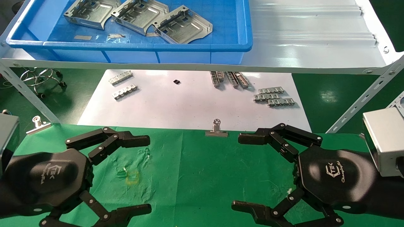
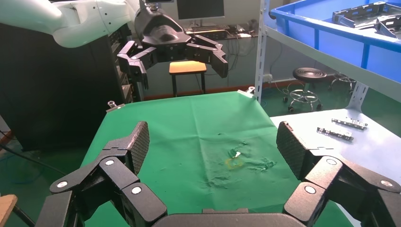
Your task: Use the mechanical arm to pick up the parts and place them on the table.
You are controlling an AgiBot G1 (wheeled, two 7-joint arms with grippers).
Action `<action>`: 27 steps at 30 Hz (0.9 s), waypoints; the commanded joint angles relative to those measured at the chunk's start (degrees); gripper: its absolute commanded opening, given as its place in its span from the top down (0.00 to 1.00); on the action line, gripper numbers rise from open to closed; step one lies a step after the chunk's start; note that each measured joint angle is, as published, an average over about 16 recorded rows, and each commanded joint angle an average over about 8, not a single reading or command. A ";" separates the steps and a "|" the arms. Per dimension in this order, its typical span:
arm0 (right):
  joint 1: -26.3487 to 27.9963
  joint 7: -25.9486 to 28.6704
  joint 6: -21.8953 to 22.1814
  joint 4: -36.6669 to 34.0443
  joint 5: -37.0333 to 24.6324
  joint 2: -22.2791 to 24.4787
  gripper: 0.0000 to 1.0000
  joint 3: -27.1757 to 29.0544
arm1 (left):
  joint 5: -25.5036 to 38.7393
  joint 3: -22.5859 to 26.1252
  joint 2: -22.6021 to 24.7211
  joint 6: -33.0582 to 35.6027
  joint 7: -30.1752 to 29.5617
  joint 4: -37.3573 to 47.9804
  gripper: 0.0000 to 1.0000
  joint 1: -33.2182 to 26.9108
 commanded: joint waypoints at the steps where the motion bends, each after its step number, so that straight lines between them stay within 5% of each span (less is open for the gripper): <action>1: 0.00 0.00 0.00 0.00 0.00 0.00 0.00 0.00 | 0.00 0.00 0.00 0.00 0.00 0.00 0.00 0.00; 11: 0.00 0.00 0.00 0.00 0.00 0.00 0.00 0.00 | 0.00 0.00 0.00 0.00 0.00 0.00 0.00 0.00; 19: 0.00 0.00 0.00 0.00 0.00 0.00 0.98 0.00 | -0.04 -0.04 0.02 -0.13 -0.03 0.08 0.00 -0.01; 27: 0.01 -0.01 -0.01 -0.01 0.00 0.00 1.00 -0.01 | -0.28 -0.97 1.31 -4.90 -0.98 1.07 0.00 -1.19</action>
